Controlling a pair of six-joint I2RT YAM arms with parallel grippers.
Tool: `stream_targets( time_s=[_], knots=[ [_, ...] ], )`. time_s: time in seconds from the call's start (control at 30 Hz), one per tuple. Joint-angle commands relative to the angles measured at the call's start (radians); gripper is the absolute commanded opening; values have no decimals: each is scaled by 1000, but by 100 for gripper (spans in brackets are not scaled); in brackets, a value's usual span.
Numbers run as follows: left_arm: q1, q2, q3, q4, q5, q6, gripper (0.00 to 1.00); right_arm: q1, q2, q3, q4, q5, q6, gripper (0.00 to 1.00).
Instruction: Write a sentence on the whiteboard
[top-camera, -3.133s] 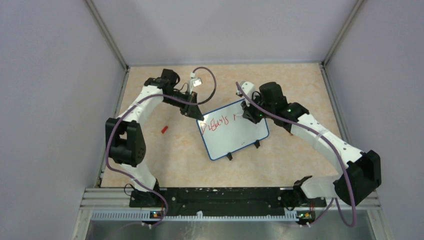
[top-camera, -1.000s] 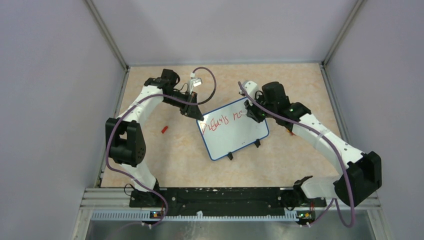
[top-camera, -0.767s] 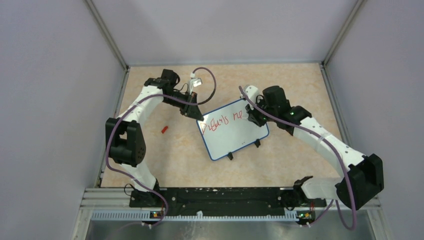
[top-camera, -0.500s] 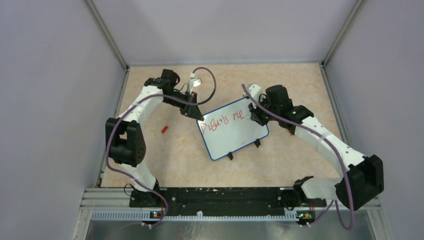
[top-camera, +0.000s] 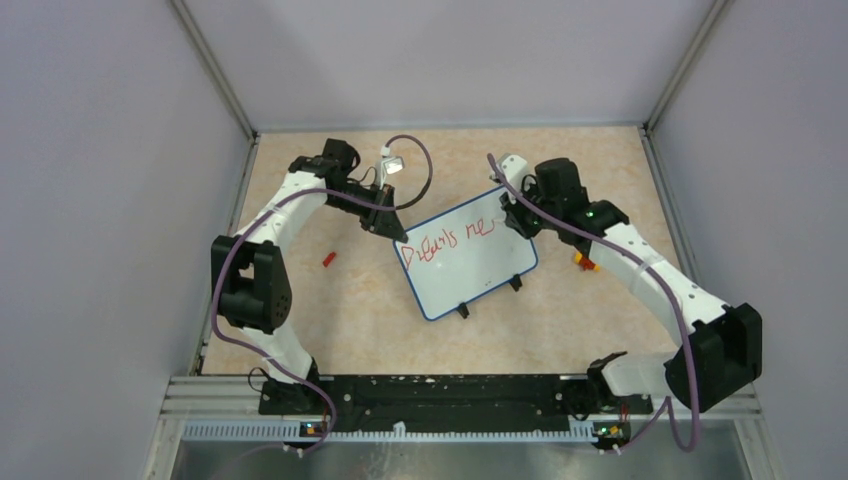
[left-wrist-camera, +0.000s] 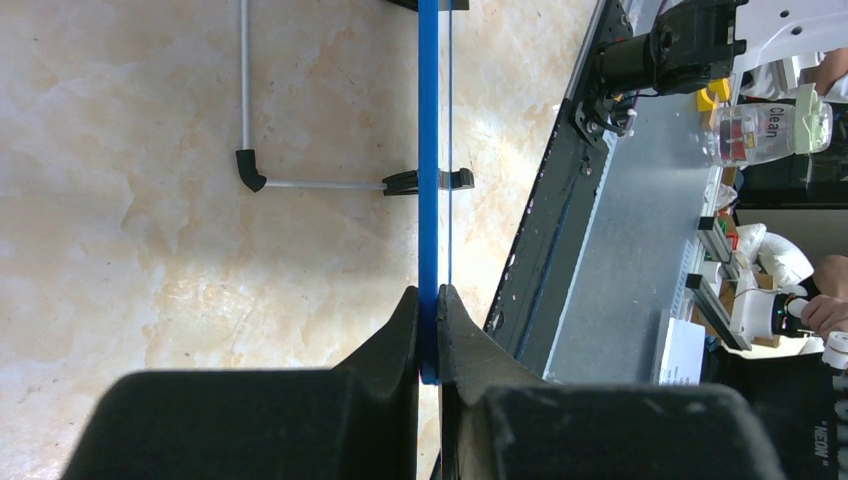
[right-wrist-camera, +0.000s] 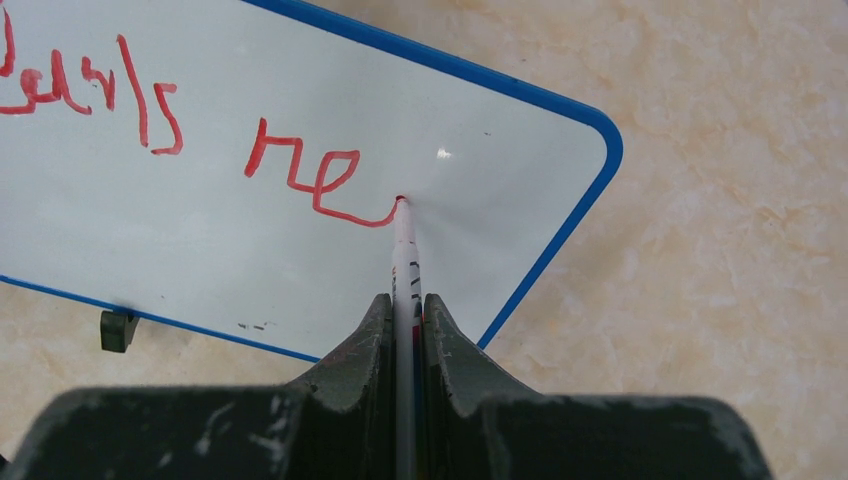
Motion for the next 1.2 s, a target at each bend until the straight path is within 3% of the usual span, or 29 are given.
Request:
stream_targets(
  time_s=[0.0,0.6,1.17],
  knots=[
    [-5,-9,-9,15,-10,20,0,-10,17,65,43,-18,-9,0],
    [-5,-3,-8,16,-10,21,0,20,-26,-57,14,-28,-26,0],
    [-5,-7,-6,15,-12,19,0,-30,-11,-11,7,1,-44,0]
  ],
)
